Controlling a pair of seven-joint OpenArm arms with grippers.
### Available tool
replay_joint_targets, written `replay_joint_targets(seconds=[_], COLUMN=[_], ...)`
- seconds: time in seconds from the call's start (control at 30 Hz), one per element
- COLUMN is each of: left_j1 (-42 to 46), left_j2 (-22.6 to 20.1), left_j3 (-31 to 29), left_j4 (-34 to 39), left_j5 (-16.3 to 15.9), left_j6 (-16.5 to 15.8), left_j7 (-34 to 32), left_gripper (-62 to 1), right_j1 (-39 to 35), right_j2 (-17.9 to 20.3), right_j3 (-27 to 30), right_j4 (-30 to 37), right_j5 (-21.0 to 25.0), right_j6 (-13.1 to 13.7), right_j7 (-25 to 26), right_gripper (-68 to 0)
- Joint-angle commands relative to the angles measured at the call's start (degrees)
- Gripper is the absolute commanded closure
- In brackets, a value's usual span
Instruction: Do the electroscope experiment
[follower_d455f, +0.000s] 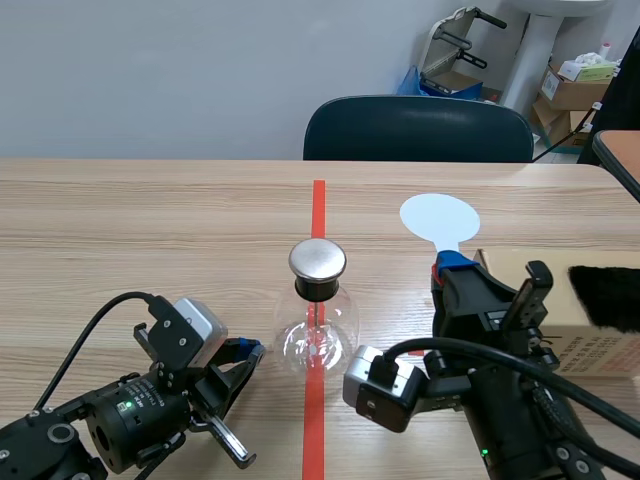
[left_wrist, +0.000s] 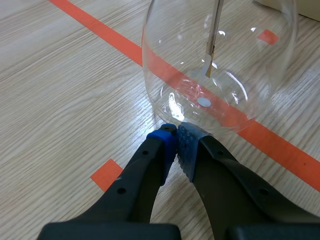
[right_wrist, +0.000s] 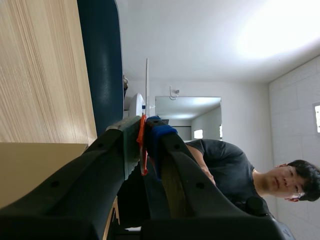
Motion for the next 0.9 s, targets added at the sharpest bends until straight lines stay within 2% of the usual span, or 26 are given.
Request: replay_joint_targets(seconds=[0.0, 0.2, 0.63, 0.73, 0.87], left_j1=[-0.04, -0.04, -0.20, -0.20, -0.20], left_j2=[0.02, 0.02, 0.02, 0.02, 0.02], left_j3=[-0.24, -0.24, -0.24, -0.24, -0.24], left_j4=[1.09, 1.09, 1.09, 1.09, 1.09], left_j5=[-0.37, -0.37, -0.37, -0.37, -0.37], left_j6=[-0.11, -0.11, -0.09, -0.09, -0.09], left_j7=[-1.03, -1.05, -1.22, -1.22, -1.22], left_gripper=[-4.4, -4.4, -4.4, -4.4, -4.4], right_j1=[0.52, 0.52, 0.52, 0.52, 0.52], right_j2=[0.33, 0.31, 0.28, 0.33, 0.44], right_j3=[0.17, 0.17, 0.17, 0.17, 0.17], right_j4=[0.74, 0.74, 0.74, 0.74, 0.74], right_j5=[-0.04, -0.04, -0.04, -0.04, -0.04], right_j6=[-0.81, -0.81, -0.83, -0.83, -0.83], right_j7=[0.20, 4.00, 22.62, 25.20, 25.92], right_gripper=[-1.7, -1.7, -1.7, -1.7, -1.7])
